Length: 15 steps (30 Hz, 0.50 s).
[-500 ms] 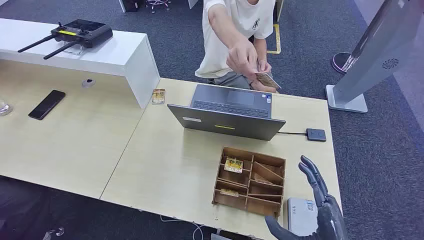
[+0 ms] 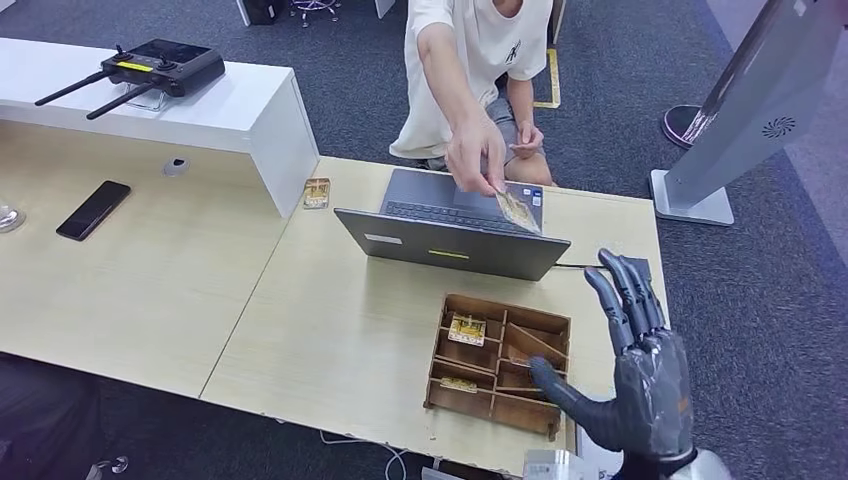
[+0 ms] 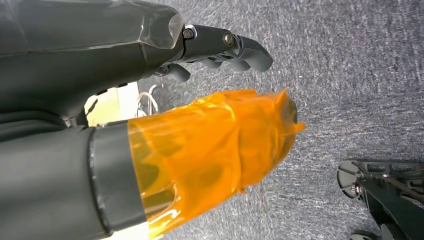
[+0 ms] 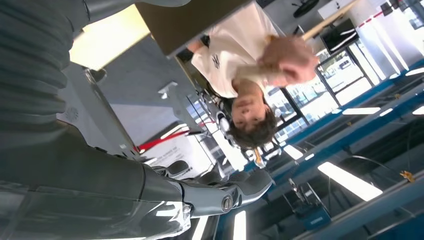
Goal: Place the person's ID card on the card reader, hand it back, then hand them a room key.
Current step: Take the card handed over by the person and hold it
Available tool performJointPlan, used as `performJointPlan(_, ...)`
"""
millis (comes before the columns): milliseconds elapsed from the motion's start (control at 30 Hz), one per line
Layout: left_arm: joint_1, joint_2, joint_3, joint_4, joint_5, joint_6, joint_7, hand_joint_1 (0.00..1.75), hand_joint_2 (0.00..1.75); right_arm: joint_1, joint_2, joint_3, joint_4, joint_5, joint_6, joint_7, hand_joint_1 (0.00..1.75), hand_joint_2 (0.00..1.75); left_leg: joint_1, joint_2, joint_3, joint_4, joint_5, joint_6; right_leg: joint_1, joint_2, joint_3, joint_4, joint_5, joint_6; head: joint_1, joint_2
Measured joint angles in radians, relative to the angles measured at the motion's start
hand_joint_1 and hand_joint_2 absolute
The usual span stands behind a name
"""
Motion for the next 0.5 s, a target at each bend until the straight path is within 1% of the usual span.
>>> performJointPlan(167,-0.006,0.000,-0.011,0.000,-0.021,-0.011,0.010,0.00,0.00,-0.129,0.000,0.005,0.065,0.004,0.029,0.013,0.00,1.75,0.000,0.000,0.001,0.000,0.001,0.000,0.000,0.000,0.001,0.000,0.000,0.000,0.000,0.000)
performJointPlan(333,-0.007,-0.002,-0.021,-0.001,-0.038,-0.018,0.012,0.00,0.00,-0.206,0.003,0.015,0.103,0.007,0.052,0.033,0.00,1.75,0.000,-0.001,0.000,0.000,0.001,0.000,0.000,0.000,0.001,0.000,0.000,0.000,0.000,0.000)
performJointPlan(500,-0.011,-0.010,-0.028,-0.016,-0.064,-0.032,0.023,0.00,0.00,-0.322,0.031,0.022,0.170,0.013,0.117,0.073,0.00,1.75,0.000,0.000,0.000,0.000,0.001,-0.001,0.000,0.000,0.000,0.001,0.000,0.000,0.000,0.000)
